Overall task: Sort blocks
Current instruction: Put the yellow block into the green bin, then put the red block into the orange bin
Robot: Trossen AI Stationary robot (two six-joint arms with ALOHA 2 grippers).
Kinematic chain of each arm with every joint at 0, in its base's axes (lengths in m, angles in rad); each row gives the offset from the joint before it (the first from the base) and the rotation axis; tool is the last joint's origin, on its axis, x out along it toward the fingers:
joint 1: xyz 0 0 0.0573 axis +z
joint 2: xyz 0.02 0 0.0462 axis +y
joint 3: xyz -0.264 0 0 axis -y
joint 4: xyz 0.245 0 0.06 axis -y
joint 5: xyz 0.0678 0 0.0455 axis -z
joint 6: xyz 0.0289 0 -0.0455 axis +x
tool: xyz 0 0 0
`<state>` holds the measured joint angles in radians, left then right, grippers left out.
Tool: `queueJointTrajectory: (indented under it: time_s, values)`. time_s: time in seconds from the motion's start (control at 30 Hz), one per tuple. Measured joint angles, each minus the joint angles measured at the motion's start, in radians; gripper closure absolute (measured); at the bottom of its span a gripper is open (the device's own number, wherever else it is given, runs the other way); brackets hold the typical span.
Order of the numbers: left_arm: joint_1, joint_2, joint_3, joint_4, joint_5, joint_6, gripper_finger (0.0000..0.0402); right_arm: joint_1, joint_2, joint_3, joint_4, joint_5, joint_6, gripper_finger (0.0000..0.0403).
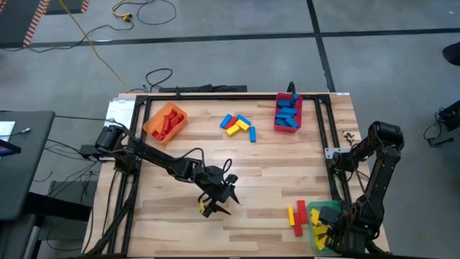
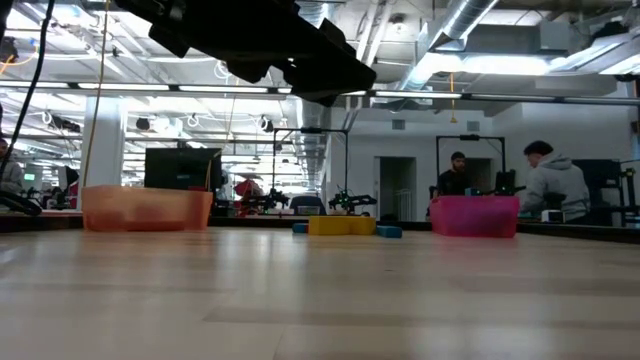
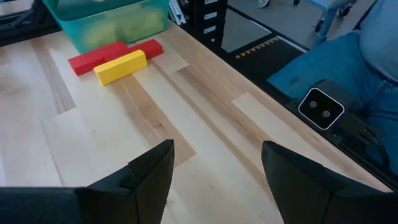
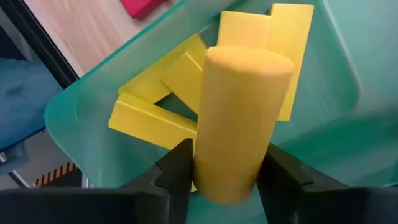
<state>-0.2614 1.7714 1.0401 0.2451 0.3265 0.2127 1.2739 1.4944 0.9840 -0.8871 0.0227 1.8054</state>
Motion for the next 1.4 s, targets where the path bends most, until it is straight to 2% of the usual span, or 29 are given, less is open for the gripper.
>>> queueJointTrajectory:
  time_s: [0.13, 0.27, 0.47, 0.87, 1.17, 1.27, 1.4]
  values:
    - [-0.004, 0.000, 0.000, -0.001, -0.003, 0.008, 0.0164, -0.001, 0.000, 0.000, -0.014, -0.014, 0.021, 0.0194]
    - [-0.004, 0.000, 0.000, -0.001, -0.003, 0.011, 0.0164, -0.003, 0.000, 0.000, -0.012, -0.017, 0.023, 0.0174]
    - [-0.004, 0.000, 0.000, -0.009, -0.026, 0.010, 0.0164, -0.032, -0.021, 0.000, -0.025, -0.044, 0.008, 0.0176]
    - [-0.005, 0.000, 0.000, -0.017, -0.027, 0.005, 0.0164, -0.148, -0.101, 0.000, -0.053, -0.022, -0.092, 0.0181]
    - [-0.005, 0.000, 0.000, -0.022, -0.027, 0.011, 0.0164, -0.327, -0.153, 0.000, -0.119, 0.029, -0.215, 0.0182]
    - [-0.005, 0.000, 0.000, -0.022, -0.027, 0.019, 0.0164, -0.419, -0.155, 0.000, -0.162, 0.032, -0.241, 0.0182]
    - [-0.005, 0.000, 0.000, -0.022, -0.028, 0.030, 0.0164, -0.575, -0.155, 0.000, -0.144, -0.014, -0.392, 0.0182]
